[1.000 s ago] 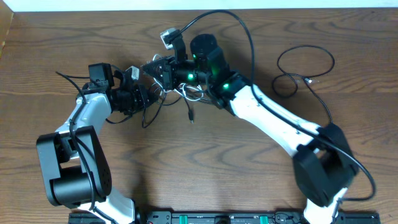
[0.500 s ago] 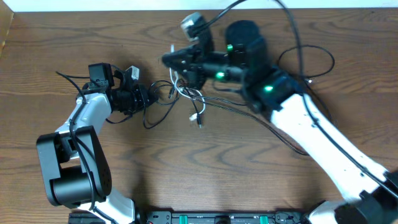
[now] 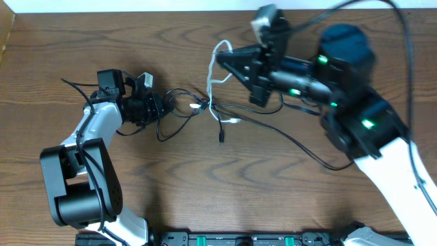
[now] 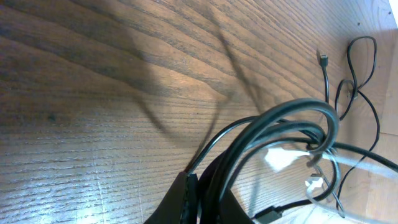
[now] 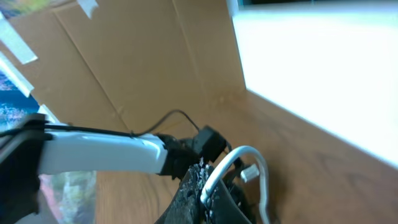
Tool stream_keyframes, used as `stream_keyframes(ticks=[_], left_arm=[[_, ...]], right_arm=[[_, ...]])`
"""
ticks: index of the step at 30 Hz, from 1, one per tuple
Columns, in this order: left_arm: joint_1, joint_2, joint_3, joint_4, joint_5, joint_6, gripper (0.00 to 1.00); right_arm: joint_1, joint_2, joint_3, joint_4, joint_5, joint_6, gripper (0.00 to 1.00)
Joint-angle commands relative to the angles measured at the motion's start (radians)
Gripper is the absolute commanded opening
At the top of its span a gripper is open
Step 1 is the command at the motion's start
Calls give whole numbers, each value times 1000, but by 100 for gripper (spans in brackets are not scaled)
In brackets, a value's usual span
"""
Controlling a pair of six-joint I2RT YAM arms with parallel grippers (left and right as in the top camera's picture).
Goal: Untangle cables
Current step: 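Pull the grasped white cable up and right out of the bundle, then carry the white cable to the far right and lay it down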
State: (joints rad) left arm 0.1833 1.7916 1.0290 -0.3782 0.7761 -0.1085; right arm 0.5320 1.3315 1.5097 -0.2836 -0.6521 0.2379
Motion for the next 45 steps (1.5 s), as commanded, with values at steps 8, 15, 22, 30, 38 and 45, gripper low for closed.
stream_keyframes(ticks=[8,15,22,30,38,45], left_arm=[[5,13,4,-1,-6,-6,8],[5,13,4,-1,-6,-6,8],[5,13,4,-1,-6,-6,8],[5,13,4,-1,-6,-6,8],[5,13,4,-1,-6,-6,8],[5,13,4,-1,-6,-6,8]], right_arm=[[-151,-154,7,-35,-6,-53,1],[-259,-242,7,-77,-6,-51,1],[-321,-301,7,-88,-2,-52,1],[-381,-298,7,-111,36,-51,1],[-432,-307,7,-71,59,-8,1],[-470,-296,7,-72,419,-4,1]])
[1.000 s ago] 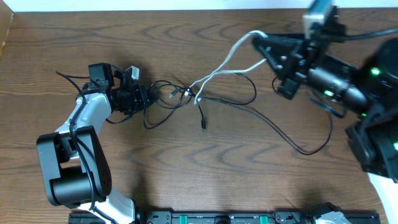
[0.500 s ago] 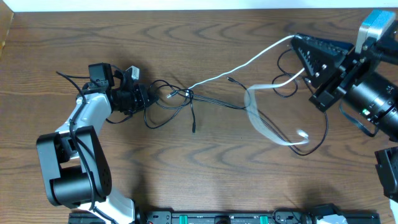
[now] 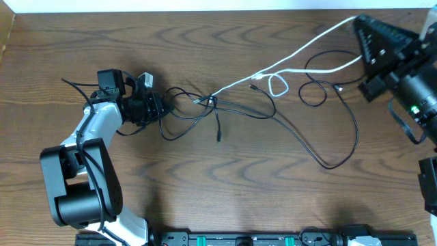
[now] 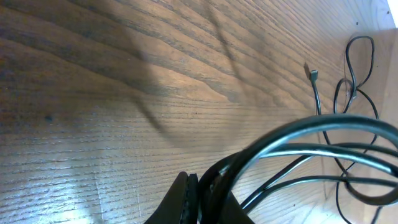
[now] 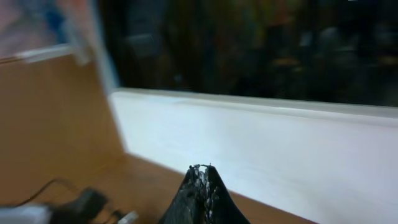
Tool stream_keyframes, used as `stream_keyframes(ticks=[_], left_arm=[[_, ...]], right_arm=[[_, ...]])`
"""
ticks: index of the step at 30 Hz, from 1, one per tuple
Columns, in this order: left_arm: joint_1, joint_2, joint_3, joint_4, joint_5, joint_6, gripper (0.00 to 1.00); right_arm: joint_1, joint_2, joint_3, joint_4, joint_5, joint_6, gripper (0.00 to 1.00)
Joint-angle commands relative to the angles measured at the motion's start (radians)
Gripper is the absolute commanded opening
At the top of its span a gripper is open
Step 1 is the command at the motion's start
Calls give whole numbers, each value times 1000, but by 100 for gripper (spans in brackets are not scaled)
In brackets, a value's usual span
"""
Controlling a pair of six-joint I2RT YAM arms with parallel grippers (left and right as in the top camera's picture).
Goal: Untangle cables
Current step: 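Carry the white cable to the far right and lay it down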
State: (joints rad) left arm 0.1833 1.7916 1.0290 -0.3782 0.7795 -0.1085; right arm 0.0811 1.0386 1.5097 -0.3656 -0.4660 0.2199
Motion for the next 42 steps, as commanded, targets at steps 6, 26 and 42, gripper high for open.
stream_keyframes(ticks=[6,26,42], left_arm=[[5,13,4,-1,-9,-6,7],[5,13,4,-2,-9,-6,8],[5,13,4,-2,-9,-6,8]], right_arm=[[-19,36,7,-9,549,84,1],[-118,321,7,-11,1212,96,1],[-187,582,7,-131,941,-1,1]])
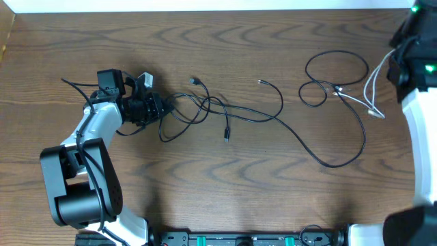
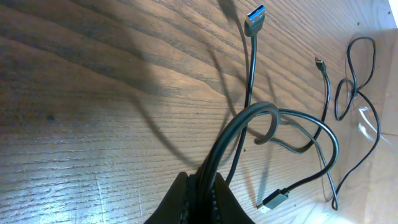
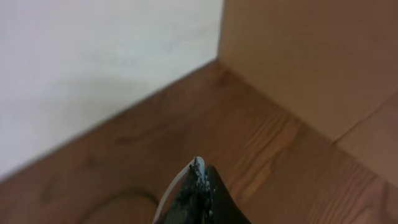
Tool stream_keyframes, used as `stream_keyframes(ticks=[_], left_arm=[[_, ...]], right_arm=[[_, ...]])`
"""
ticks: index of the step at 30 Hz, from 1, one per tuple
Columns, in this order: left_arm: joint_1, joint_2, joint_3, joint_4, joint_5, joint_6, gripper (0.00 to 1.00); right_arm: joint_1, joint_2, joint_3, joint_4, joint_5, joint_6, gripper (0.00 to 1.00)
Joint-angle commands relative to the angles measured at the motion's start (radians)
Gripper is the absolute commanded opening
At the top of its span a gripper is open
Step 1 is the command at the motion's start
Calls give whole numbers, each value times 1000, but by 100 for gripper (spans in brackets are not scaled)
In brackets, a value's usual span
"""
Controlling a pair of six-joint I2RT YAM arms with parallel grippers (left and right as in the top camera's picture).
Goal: Untangle cables
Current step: 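Carry the white cable to the far right and lay it down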
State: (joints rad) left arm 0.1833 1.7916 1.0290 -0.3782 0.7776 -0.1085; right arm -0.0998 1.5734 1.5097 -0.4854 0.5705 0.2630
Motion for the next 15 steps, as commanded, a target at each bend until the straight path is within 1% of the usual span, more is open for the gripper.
stream_keyframes(ticks=[1,5,8,10,15], left_arm=[[5,13,4,-2,-7,-6,7],[5,13,4,-5,-8,-5,8],[5,13,4,-8,-8,-5,7],[5,13,4,-9,-8,-5,7],[5,13,4,-9,-8,-5,8]], right_arm=[[-6,63,7,-19,-127,-44,1],[-6,114,7,-58,-255,-44,1],[-6,143,7,-89,-319,-44,4],[-6,155,7,-105,-328,-44,6],[-6,187,7,-146,-328,-50,6]])
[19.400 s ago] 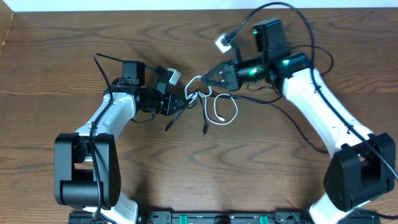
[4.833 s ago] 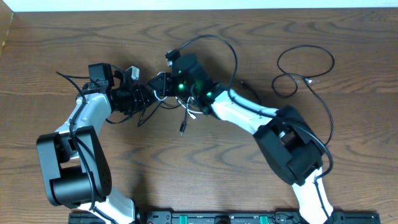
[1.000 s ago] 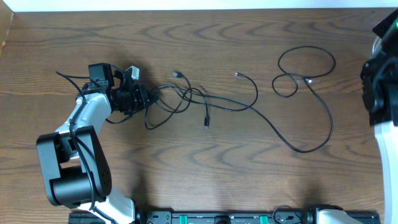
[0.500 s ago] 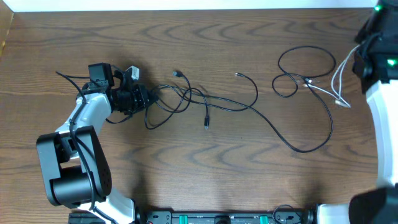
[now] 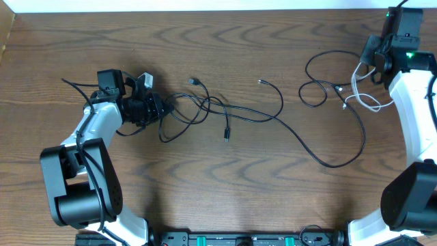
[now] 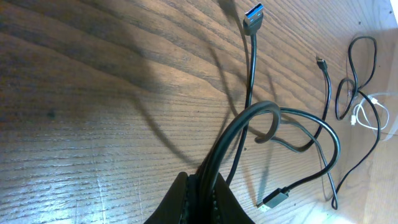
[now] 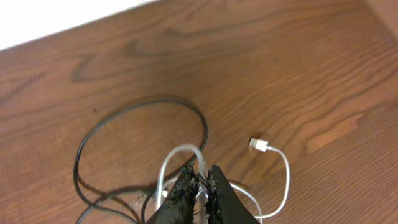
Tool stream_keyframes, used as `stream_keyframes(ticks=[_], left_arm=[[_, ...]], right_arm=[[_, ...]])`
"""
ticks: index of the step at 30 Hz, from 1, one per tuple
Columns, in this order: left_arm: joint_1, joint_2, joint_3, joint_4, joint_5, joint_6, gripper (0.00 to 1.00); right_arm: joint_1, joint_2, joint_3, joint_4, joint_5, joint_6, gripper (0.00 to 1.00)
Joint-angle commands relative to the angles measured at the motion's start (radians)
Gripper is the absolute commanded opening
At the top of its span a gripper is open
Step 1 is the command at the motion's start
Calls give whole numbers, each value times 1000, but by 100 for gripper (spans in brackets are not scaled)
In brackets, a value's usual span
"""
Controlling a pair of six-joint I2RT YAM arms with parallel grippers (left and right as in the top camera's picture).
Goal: Untangle cables
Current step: 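Carry the white cable to the far right and lay it down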
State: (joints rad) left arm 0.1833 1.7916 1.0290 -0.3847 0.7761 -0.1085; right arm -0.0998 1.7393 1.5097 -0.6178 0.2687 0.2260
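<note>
My left gripper (image 5: 154,108) is shut on a bunch of black cables (image 6: 249,127) at the left of the table. From it a loose tangle of black cables (image 5: 205,109) spreads to the middle, with a USB plug (image 6: 254,14) lying free. At the far right, my right gripper (image 5: 371,63) is low over the table and shut on the white cable (image 7: 180,155). That cable lies in loops (image 5: 363,92), its white plug (image 7: 259,144) on the wood. A thin black cable loop (image 5: 334,58) lies just beside it.
A long thin black cable (image 5: 311,150) runs from the tangle across the middle to the right-hand loop. A small black plug (image 5: 226,135) lies below the tangle. The table's back edge (image 5: 205,9) meets a white wall.
My right gripper has come down and inward from the far right edge. The white cable, which hung from it, now lies looped on the table. The left gripper and the black tangle are unchanged.
First my right gripper held the white cable up over the tangle at the middle, while the left held the black bunch. Then the white cable was stretched out toward the far right. Then it was free of the tangle. Now it rests at the right.
</note>
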Motion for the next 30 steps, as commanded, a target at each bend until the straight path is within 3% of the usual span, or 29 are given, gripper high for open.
stream_keyframes(ticks=[1,4,10,15,17,20,27,30], left_arm=[[5,13,4,-2,-6,-5,8],[5,13,4,-2,-6,-5,8],[5,13,4,-2,-6,-5,8],[5,13,4,-2,-6,-5,7],[5,13,4,-2,-6,-5,8],[5,13,4,-2,-6,-5,8],[5,13,4,-2,-6,-5,8],[5,13,4,-2,-6,-5,7]], right_arm=[[-6,28,7,-23,-26,-23,6],[-6,49,7,-43,-25,-26,9],[-11,113,7,-76,-45,-26,50],[-10,168,7,-136,-295,-64,61],[-6,199,7,-177,-465,-167,65],[11,244,7,-201,-563,-275,74],[68,385,7,-216,-532,-348,78],[80,432,7,-213,-445,-347,69]])
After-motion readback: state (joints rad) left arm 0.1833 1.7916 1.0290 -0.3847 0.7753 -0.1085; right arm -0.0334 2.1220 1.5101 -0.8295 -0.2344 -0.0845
